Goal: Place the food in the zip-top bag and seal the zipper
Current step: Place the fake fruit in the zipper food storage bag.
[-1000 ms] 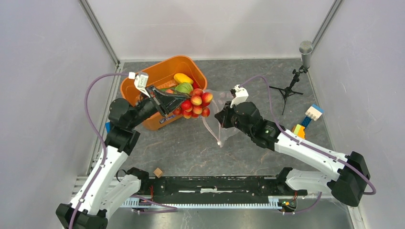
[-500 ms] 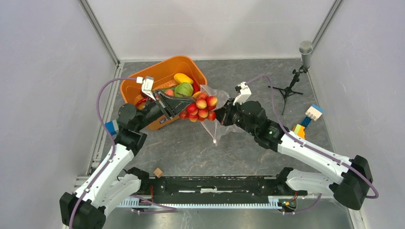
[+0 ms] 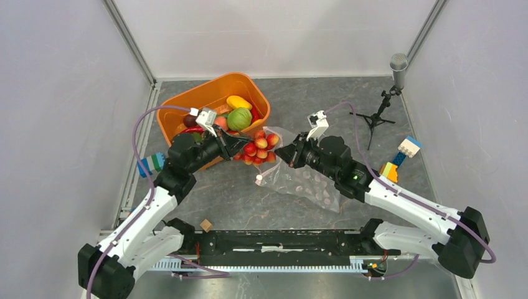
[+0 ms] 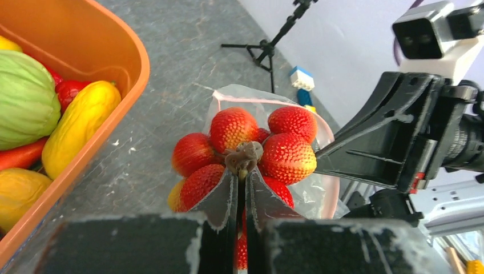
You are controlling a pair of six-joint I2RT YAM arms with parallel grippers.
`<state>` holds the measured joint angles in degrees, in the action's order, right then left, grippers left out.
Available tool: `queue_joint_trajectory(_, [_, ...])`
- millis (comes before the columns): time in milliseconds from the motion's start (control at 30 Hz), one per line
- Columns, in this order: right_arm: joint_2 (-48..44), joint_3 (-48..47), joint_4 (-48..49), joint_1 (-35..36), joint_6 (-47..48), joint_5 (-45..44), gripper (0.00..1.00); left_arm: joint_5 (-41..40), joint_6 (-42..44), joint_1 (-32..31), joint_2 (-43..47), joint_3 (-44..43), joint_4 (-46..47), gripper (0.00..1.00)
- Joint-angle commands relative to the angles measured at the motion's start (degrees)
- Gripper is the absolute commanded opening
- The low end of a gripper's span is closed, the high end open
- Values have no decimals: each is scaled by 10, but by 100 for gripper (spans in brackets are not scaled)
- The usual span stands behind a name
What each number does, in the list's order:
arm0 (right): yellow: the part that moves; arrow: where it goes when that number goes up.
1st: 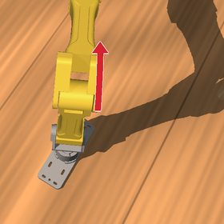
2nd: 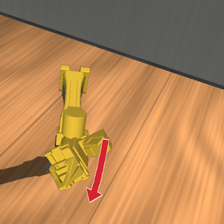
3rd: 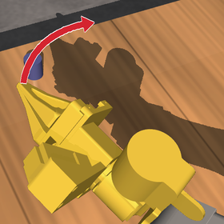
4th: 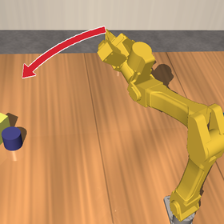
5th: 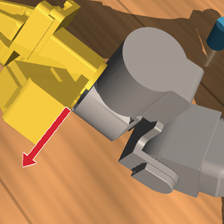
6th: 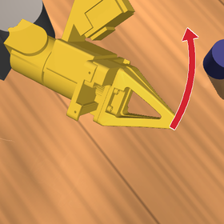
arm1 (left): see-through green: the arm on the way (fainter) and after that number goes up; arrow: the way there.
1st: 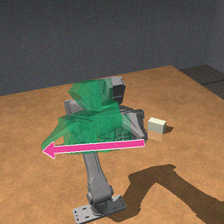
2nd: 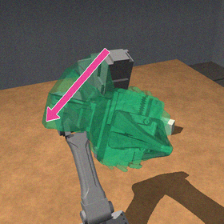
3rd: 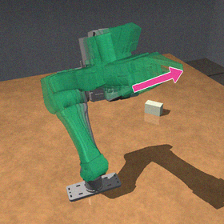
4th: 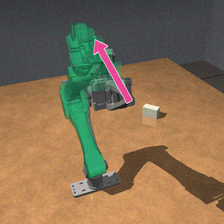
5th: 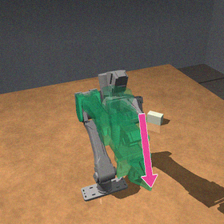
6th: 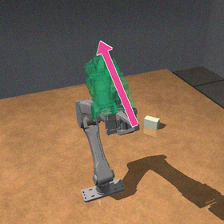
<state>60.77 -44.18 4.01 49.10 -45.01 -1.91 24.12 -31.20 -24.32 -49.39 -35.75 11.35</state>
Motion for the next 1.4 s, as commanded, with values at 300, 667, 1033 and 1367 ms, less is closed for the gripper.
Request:
queue_joint_trajectory(300, [-22, 16, 76, -1, 6, -4, 0, -226, 166, -167, -59, -133, -199, 2])
queue_joint_trajectory(667, [-37, -2, 41, -1, 87, -17, 0, -265, 186, -194, -78, -186, -261, 2])
queue_joint_trajectory(1033, [-30, 52, 177, 6, -4, 42, 0, -249, 11, -220, -49, -103, -9, 2])
queue_joint_trajectory(1367, [-31, 72, 213, 6, -12, 83, 0, -312, -80, -220, -17, -25, 117, 2])
